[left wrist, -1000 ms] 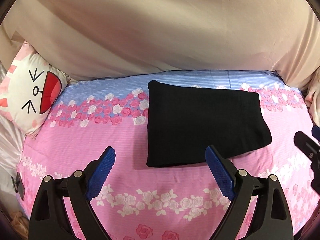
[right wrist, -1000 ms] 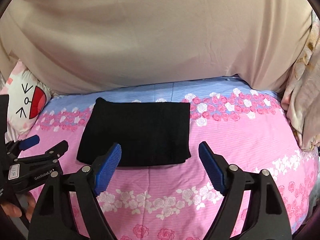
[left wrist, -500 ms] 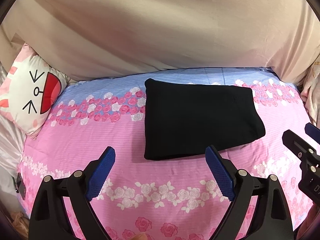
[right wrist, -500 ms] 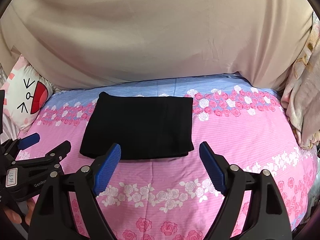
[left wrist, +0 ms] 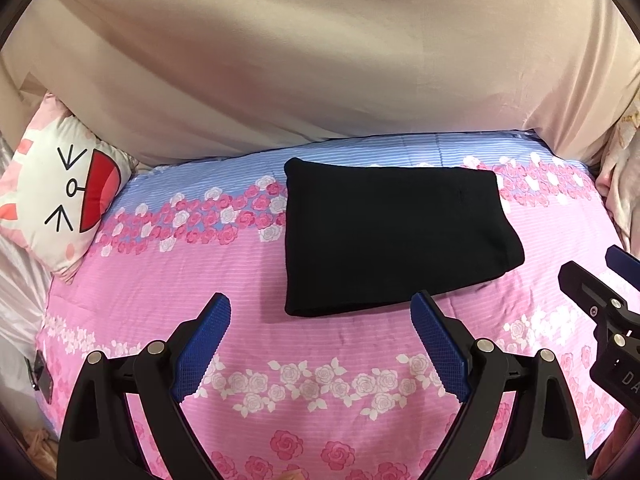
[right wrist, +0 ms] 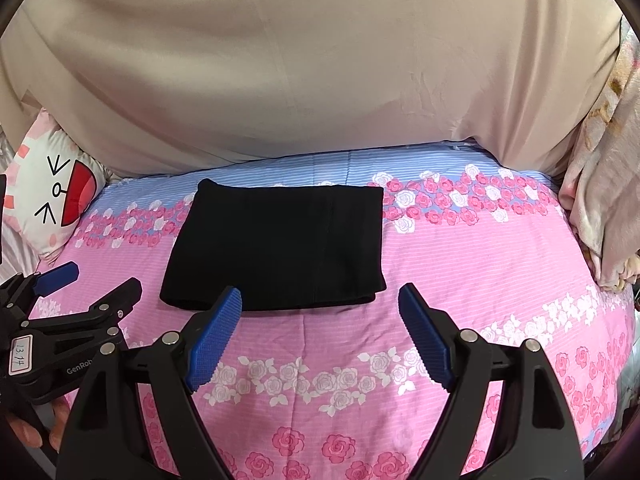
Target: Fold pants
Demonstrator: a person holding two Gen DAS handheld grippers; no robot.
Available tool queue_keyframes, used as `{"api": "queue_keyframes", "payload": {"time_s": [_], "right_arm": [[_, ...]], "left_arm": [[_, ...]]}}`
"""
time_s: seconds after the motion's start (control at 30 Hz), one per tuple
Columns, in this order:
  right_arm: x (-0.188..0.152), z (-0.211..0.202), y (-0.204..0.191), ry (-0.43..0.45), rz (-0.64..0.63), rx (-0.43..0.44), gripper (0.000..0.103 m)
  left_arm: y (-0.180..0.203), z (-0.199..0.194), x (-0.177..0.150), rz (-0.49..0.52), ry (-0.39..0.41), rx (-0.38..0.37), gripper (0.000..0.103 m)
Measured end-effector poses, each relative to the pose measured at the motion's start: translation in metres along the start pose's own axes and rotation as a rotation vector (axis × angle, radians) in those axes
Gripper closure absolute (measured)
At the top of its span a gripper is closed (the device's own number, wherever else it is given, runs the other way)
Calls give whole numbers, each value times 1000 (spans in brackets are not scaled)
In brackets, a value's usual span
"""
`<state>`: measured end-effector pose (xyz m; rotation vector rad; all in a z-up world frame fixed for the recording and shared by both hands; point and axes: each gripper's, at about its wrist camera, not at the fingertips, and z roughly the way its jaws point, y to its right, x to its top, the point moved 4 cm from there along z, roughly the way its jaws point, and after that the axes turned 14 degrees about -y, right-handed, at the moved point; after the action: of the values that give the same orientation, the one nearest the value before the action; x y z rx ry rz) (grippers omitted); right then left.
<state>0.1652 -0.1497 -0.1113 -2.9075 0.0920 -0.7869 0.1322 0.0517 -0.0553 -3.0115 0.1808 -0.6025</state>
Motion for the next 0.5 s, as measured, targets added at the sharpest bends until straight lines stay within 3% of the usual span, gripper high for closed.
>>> {"api": "queue_keyframes", "payload": {"time_s": [0.5], "right_arm": [[0,-1,1,0,1,-6,24]], "left_arm": [[1,1,2,15,1,-5,14]]}}
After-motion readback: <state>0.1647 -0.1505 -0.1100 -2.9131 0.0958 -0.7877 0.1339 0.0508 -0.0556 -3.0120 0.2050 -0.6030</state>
